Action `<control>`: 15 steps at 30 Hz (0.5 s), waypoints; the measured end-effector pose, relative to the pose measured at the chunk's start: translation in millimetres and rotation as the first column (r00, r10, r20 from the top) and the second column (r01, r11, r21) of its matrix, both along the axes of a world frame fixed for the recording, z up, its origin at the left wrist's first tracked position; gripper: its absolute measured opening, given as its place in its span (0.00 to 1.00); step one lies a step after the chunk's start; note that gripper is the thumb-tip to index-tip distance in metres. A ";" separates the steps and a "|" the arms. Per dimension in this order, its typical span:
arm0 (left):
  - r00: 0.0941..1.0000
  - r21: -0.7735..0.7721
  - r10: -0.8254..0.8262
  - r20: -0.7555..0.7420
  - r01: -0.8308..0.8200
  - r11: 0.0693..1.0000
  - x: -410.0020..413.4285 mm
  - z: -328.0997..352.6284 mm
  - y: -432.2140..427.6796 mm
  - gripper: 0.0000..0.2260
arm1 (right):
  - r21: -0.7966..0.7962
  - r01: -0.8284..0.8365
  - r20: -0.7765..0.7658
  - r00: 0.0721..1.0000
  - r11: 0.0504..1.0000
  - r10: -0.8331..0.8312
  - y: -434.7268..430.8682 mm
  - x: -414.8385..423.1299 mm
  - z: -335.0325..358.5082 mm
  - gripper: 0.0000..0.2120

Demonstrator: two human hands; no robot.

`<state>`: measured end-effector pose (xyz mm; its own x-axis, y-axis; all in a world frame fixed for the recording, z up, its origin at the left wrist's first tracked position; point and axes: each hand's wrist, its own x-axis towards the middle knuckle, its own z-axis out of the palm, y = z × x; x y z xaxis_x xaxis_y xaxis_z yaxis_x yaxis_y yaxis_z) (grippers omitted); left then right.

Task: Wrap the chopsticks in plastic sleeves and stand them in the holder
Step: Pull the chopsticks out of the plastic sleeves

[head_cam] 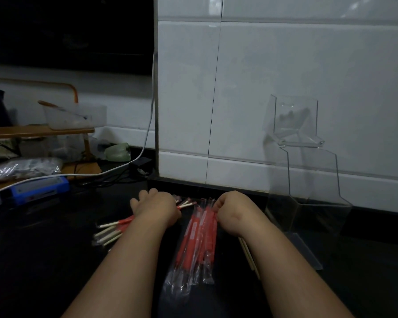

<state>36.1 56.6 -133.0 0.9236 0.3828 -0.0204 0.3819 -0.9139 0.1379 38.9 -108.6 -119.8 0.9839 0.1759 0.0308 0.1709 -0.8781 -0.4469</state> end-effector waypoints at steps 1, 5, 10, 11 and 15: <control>1.000 0.007 0.000 -0.001 0.000 1.000 0.3 0.6 -0.3 0.23 | -0.001 -0.001 -0.003 1.000 1.000 0.001 -0.3 -0.1 0.4 0.11; 1.000 0.052 -0.002 0.010 0.002 0.999 0.2 3.8 0.5 0.22 | -0.006 -0.008 -0.003 1.000 1.000 0.008 0.7 0.4 -0.5 0.11; 0.998 0.106 -0.064 -0.019 0.065 0.992 1.4 -2.3 -0.9 0.20 | 0.023 -0.002 -0.002 1.000 1.000 0.002 1.9 -0.3 -0.3 0.10; 0.997 0.116 -0.074 -0.028 0.077 0.990 1.5 -3.0 -1.1 0.20 | 0.024 -0.004 -0.003 1.000 1.000 0.004 1.9 -0.7 0.3 0.10; 0.995 0.127 -0.098 -0.026 0.101 0.987 -1.0 -1.1 -4.5 0.19 | 0.037 -0.007 0.007 1.000 0.999 0.007 1.1 -3.0 2.9 0.11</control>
<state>35.1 52.1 -134.0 0.9570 0.2899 0.0046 0.2898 -0.9570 0.0104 35.9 -107.5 -116.9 0.9824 0.1817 0.0438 0.1803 -0.8595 -0.4782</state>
